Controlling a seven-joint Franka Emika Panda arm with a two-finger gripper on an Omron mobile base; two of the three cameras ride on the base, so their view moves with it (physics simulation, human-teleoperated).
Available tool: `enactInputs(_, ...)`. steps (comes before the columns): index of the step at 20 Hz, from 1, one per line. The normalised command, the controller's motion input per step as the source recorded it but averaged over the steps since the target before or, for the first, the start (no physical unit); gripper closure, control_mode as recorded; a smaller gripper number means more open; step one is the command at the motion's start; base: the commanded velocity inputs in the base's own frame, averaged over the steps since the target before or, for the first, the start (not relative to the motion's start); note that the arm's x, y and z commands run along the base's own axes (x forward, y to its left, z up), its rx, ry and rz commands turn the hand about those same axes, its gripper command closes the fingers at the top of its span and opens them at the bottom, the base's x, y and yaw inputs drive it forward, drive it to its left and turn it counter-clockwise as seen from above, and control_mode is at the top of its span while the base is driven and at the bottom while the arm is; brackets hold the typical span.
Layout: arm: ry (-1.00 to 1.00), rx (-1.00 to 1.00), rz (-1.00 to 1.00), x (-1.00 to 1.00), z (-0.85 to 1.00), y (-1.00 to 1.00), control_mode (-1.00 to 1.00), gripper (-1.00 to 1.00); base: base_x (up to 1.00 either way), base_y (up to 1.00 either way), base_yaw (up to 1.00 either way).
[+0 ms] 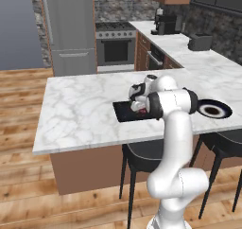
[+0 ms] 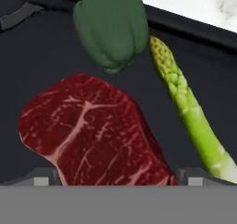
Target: Create a steak meal by picking up the steak and asparagus from the tray and placing them on the plate. Leave the bell pepper on the tray.
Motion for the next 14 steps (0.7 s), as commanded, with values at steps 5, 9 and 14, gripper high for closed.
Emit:
enactInputs(5, -0.08, 0.07, 0.01, -0.74, 0.54, -0.24, -1.00, 1.00, 0.00, 0.00, 0.00)
enactInputs(9, -0.03, 0.07, 0.00, -0.70, 0.76, -0.39, -1.00, 1.00, 0.00, 0.00, 0.00)
enactInputs(14, 0.00, 0.01, 0.00, -0.86, 0.71, -0.47, -1.00, 1.00, 0.00, 0.00, 0.00)
